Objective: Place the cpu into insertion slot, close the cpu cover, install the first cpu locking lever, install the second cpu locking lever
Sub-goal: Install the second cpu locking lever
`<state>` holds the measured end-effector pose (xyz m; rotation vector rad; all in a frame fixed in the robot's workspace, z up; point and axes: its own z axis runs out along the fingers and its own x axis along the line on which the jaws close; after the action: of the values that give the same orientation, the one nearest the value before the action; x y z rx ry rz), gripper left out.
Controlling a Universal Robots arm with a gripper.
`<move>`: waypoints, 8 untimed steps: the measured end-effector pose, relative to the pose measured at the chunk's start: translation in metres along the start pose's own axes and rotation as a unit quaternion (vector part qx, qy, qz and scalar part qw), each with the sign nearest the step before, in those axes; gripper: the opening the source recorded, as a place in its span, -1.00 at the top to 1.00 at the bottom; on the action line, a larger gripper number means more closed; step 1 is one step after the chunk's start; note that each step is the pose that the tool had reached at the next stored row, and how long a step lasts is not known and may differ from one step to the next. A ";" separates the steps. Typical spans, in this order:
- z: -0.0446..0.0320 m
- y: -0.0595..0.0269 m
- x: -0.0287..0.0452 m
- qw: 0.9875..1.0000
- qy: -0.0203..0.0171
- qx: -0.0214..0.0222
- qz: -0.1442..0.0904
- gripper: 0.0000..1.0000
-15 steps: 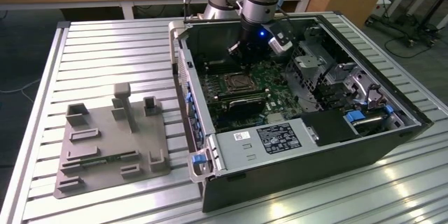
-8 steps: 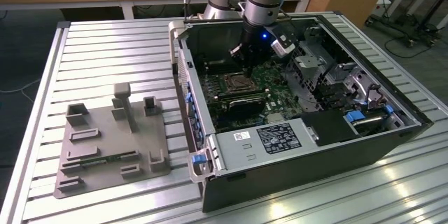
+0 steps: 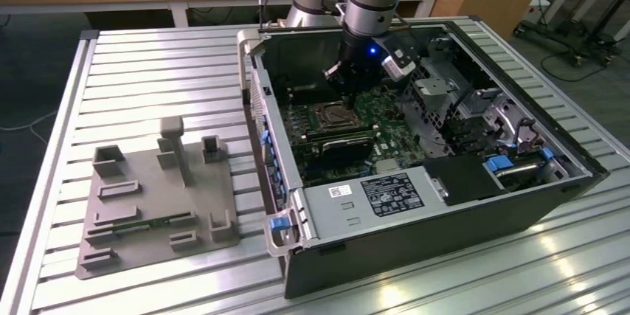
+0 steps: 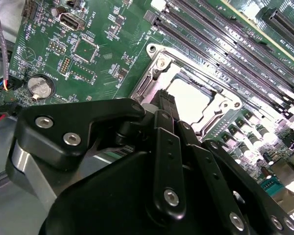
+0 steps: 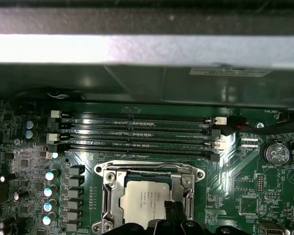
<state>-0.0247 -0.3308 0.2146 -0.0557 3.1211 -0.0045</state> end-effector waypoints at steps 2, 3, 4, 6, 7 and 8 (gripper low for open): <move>0.0000 0.0000 0.0000 1.000 0.000 0.000 0.000 0.79; 0.0000 0.0000 0.0000 1.000 0.000 0.000 0.000 0.79; 0.0000 0.0000 0.0000 1.000 0.000 0.000 0.000 0.79; -0.0004 -0.0001 0.0000 1.000 0.000 0.000 0.000 0.79; -0.0013 -0.0001 0.0000 1.000 0.000 0.000 0.000 0.79; -0.0022 -0.0001 0.0000 1.000 0.000 0.000 0.000 0.79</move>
<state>-0.0247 -0.3309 0.2169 -0.0558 3.1212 -0.0045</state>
